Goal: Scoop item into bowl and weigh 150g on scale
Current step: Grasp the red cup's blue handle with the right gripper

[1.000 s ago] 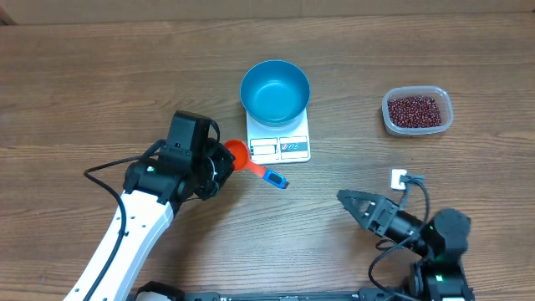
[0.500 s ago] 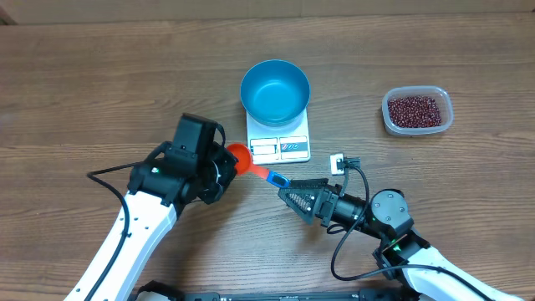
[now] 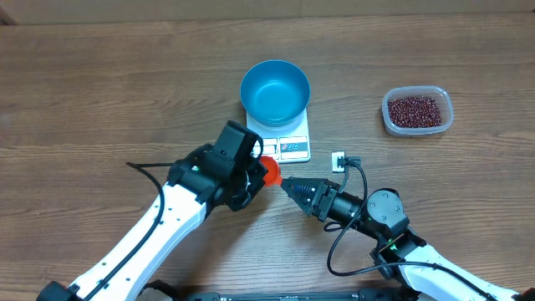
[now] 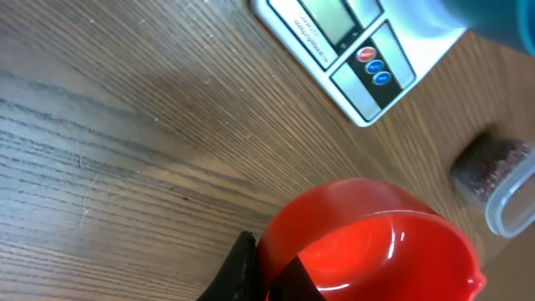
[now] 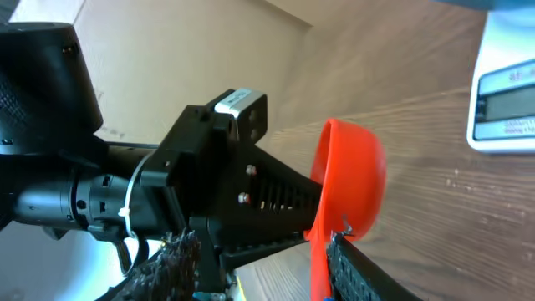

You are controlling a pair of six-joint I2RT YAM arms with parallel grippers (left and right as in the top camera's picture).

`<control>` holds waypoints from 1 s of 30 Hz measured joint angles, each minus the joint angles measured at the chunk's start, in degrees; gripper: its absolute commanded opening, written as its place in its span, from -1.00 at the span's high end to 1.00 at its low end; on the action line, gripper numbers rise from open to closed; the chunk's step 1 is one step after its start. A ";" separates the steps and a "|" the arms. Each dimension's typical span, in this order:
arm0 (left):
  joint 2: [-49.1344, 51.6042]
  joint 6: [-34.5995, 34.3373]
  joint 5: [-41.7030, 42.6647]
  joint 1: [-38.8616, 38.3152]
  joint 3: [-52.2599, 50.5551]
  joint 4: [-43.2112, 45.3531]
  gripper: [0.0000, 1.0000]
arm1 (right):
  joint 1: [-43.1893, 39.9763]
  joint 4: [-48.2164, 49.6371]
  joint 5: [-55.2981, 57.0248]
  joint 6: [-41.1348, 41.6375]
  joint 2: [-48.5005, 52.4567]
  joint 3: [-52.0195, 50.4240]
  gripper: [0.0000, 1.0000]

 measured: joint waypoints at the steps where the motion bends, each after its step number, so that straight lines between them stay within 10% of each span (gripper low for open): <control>1: 0.42 -0.15 0.00 0.00 0.00 0.37 0.92 | 0.00 -0.55 0.02 0.17 0.00 0.00 0.01; 30: 0.85 -0.31 -0.24 -0.11 -0.02 2.82 0.91 | 0.07 -4.59 2.19 1.99 -0.02 0.00 0.50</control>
